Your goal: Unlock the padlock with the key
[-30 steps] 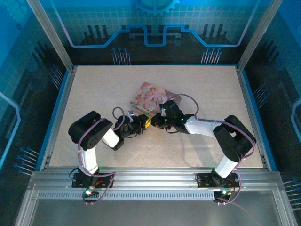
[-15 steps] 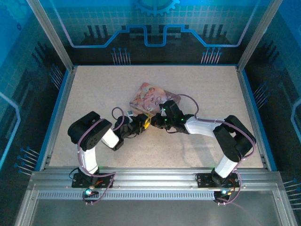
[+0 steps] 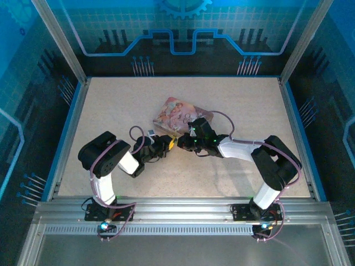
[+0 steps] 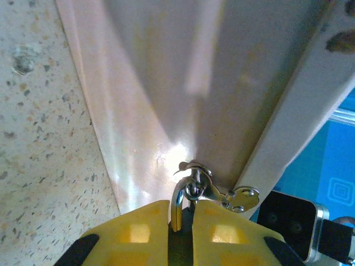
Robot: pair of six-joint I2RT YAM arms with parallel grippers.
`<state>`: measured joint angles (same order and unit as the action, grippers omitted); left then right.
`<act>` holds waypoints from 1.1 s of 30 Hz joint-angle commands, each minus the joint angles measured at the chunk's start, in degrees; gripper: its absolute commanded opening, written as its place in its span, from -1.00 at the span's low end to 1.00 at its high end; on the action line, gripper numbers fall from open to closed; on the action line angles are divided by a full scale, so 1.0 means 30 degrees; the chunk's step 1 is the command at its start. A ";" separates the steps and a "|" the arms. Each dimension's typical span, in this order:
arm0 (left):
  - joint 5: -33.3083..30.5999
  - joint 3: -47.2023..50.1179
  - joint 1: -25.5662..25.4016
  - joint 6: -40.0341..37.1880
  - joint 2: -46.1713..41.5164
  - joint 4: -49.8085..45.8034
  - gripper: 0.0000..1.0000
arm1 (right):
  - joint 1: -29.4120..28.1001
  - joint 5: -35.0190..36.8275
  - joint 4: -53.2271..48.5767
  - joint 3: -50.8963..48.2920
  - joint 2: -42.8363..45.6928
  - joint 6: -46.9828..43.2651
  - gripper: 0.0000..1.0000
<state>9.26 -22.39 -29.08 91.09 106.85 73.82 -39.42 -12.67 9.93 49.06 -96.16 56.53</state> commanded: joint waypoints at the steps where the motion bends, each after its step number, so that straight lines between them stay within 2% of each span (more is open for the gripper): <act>1: -0.0127 -0.0005 0.0013 -0.0362 -0.0670 0.0659 -0.82 | -0.0185 -0.0499 -0.0173 -0.0134 0.0326 -0.0631 -0.63; 6: -0.0031 -0.0172 0.0010 -0.1039 -0.1621 -0.0670 -0.86 | -0.0128 0.1027 -0.2555 -0.0550 0.2031 -0.2854 -0.29; 11: 0.0122 -0.0551 0.0027 -0.1825 -0.3241 -0.3348 -0.86 | -0.0317 0.3850 -0.4354 -0.1283 0.5002 -0.7313 -0.07; 14: 0.0251 -0.0731 0.0063 -0.1703 -0.3645 -0.4028 -0.88 | -0.0984 0.5181 -0.4083 -0.1658 0.6715 -1.1490 0.04; 17: 0.0371 -0.0842 0.0070 -0.1476 -0.3791 -0.4193 -0.91 | -0.2355 0.6939 -0.3810 -0.1639 0.7762 -1.7088 0.10; 22: 0.0307 -0.0970 0.0071 -0.1492 -0.4202 -0.4872 -0.91 | -0.4612 0.9561 0.0211 -0.3627 0.7967 -2.7412 0.23; 24: 0.0328 -0.0995 0.0059 -0.1444 -0.4267 -0.4934 -0.91 | -0.4851 0.9623 0.1015 -0.3951 0.7480 -2.9683 0.26; 33: 0.0456 -0.1197 0.0067 -0.1169 -0.4730 -0.5888 -0.93 | -0.5082 1.0488 0.2627 -0.3327 0.4340 -3.2960 0.30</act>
<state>9.47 -24.21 -29.04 87.99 94.87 54.83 -53.76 16.73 12.58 38.02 -81.43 -35.68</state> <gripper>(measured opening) 0.103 0.649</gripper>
